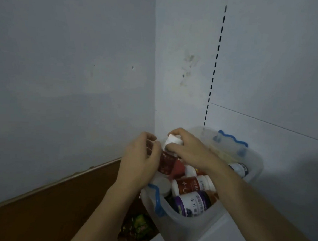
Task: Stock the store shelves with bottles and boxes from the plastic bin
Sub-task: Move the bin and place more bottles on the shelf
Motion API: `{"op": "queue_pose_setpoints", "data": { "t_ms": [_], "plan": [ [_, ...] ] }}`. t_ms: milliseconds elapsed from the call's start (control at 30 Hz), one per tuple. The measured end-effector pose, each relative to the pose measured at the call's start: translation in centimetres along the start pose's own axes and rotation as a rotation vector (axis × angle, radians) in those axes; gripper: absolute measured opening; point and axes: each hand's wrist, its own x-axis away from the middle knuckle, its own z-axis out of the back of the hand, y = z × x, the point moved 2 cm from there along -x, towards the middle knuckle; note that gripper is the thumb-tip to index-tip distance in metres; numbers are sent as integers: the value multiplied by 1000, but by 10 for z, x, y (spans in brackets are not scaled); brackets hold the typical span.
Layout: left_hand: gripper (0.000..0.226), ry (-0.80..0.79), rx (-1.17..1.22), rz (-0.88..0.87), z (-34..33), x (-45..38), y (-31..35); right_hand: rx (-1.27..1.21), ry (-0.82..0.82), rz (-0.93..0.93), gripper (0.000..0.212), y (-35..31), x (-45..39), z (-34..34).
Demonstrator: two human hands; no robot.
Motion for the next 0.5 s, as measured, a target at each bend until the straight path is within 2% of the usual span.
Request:
{"op": "queue_pose_setpoints", "data": {
  "t_ms": [100,167,233,333,400,467,500],
  "plan": [
    [53,-102,-4,-62,-9,-6,6,-103,114,46,27,-11,7,14],
    [61,-203,22,-92,-15,-8,7,-212,114,77,24,-19,14,21],
    [63,-229,18,-120,-19,-9,5,-299,60,81,28,-22,24,29],
    [49,-173,5,-119,-20,-9,2,-373,-51,46,49,-17,36,44],
    [45,-162,1,-92,-20,-9,-1,-239,-68,17,50,-9,40,58],
    [43,-156,-1,-84,-20,-8,-1,157,-119,47,46,-1,40,70],
    [41,-153,-4,-84,-21,-7,-1,365,-221,67,45,3,39,73]
  ]
}}
